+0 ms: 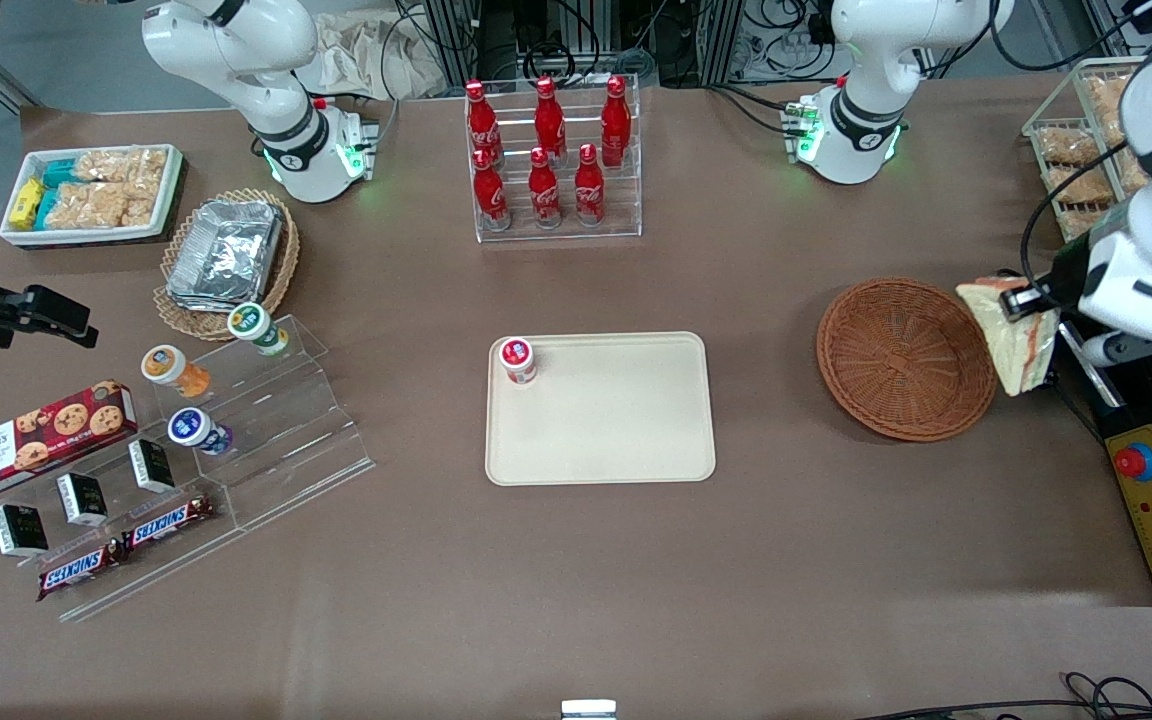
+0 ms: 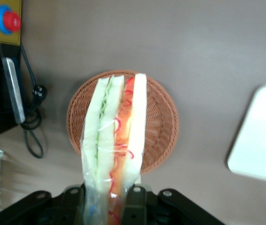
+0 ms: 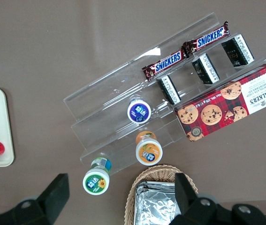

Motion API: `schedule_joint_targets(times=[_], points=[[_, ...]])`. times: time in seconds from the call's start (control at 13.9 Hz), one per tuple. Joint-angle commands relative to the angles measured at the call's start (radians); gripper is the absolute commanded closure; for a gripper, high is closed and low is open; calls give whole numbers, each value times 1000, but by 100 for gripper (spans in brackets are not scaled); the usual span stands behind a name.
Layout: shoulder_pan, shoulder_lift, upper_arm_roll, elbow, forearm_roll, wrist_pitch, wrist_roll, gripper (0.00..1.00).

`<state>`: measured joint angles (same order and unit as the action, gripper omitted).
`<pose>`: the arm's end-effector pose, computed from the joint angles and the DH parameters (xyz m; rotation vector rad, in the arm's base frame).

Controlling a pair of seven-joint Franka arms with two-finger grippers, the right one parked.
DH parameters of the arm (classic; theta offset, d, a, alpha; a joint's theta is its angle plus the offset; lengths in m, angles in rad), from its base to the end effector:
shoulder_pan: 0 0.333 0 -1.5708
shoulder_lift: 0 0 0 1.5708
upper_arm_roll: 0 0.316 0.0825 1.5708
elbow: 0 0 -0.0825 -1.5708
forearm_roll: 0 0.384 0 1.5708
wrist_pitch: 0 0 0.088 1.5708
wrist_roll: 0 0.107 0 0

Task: Place sandwich from basket to tray
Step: 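Lift the sandwich out of the basket with the left gripper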

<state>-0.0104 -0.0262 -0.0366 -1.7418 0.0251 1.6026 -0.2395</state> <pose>0.5410 -0.0230 0.5611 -3.0812 -0.2941 0.1676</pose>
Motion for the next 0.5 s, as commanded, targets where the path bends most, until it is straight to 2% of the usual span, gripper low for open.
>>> schedule_joint_targets(times=[0.0,0.29,0.43], points=[[-2,64,-122,178,15,-140,28,100],[-3,110,-368,209,9,-145,-191,100],[-13,159,-460,208,15,-80,-246,100]])
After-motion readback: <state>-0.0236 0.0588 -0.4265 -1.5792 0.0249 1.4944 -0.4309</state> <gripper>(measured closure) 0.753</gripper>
